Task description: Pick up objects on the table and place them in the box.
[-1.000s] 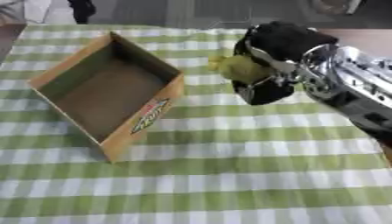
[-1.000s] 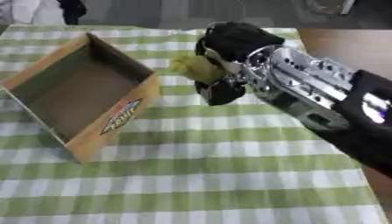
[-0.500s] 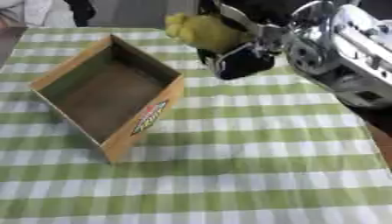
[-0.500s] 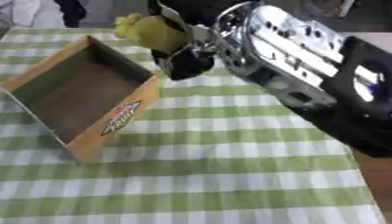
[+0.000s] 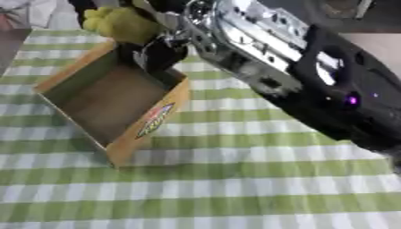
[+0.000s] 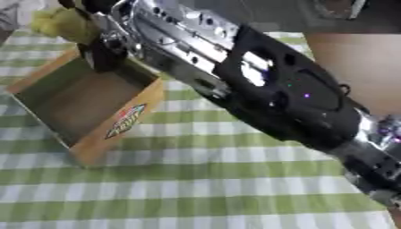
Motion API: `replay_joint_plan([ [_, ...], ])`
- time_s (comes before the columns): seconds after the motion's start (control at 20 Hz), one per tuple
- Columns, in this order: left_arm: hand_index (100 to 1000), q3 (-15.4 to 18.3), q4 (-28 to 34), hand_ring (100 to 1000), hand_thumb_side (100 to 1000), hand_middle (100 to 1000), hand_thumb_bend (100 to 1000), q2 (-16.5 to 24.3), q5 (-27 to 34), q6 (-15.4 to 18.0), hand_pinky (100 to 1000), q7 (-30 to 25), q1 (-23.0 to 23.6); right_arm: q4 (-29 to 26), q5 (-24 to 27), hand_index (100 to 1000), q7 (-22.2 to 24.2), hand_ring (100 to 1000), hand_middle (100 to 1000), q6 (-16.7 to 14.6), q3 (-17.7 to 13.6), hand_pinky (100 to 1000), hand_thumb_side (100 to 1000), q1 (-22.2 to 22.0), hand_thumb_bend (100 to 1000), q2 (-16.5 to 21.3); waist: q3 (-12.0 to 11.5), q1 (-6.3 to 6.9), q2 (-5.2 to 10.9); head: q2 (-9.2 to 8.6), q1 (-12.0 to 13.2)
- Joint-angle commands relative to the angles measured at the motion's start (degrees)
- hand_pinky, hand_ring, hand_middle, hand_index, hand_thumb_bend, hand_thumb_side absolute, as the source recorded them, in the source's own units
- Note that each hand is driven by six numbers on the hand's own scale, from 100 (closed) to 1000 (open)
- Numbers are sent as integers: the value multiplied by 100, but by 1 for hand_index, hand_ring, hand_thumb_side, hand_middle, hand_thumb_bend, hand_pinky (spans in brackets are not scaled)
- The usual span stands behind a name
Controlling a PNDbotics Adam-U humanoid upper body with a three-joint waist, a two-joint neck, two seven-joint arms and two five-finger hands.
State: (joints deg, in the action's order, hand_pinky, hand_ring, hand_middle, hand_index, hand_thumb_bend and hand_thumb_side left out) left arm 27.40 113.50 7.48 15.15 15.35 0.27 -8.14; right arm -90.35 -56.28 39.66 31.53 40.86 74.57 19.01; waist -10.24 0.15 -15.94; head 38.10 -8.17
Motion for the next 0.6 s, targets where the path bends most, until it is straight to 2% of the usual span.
replay_joint_plan([
  [0.05, 710, -26, 109, 619, 896, 601, 100, 50, 59, 1, 688, -43, -63, 326, -225, 602, 1160, 865, 442, 1196, -210, 836, 248, 189, 100, -350, -51, 15, 76, -83, -80],
  [0.25, 711, -57, 109, 619, 896, 601, 100, 39, 100, -1, 688, -75, -116, 862, -366, 600, 808, 862, 435, 1212, -375, 841, 246, 163, 100, -840, -171, 6, 32, -134, -189],
  [0.6, 710, -80, 109, 619, 896, 601, 100, 2, 143, -7, 688, -123, -178, 2067, -505, 598, -250, 861, 431, 1099, -723, 844, 243, 1, 100, -1449, -301, -8, -54, -215, -298],
])
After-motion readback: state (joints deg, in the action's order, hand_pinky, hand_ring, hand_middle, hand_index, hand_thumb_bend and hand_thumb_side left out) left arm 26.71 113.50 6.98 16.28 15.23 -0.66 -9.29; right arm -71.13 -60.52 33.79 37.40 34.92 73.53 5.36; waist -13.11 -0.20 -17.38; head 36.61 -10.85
